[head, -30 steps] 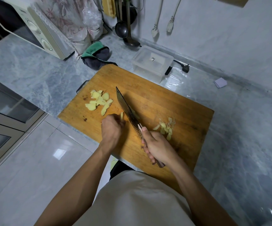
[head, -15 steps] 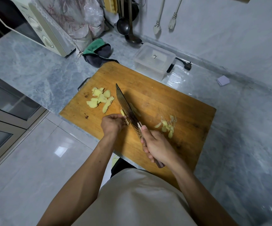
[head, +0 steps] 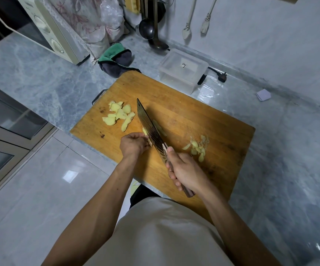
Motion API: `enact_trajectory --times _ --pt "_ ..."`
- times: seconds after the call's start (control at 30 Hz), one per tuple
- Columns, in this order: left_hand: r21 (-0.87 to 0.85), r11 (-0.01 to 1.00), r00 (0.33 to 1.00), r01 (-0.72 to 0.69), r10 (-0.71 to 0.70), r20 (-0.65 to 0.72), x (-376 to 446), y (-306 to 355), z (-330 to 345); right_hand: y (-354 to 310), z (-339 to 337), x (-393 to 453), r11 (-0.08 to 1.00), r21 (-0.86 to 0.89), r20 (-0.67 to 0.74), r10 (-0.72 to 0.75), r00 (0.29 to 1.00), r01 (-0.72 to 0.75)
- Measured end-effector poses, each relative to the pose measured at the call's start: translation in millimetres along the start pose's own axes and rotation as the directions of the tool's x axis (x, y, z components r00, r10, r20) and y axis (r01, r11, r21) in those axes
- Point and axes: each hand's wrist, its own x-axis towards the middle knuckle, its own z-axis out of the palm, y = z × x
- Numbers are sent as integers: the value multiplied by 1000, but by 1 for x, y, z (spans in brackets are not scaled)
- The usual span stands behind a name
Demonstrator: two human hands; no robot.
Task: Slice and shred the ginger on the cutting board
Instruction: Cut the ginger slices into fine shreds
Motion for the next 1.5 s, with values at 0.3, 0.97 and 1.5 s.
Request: enact_trajectory --times 0.3,0.97,1.5 --pt "441 759 859 -479 302 413 7 20 -28 2 -4 1 999 33 -15 21 1000 -21" --pt "673 498 817 -547 491 301 8 15 -48 -3 -7 9 999 43 -48 -25 999 27" --pt "418 869 962 -264 269 48 -3 13 -16 -7 16 24 998 61 -45 7 999 -4"
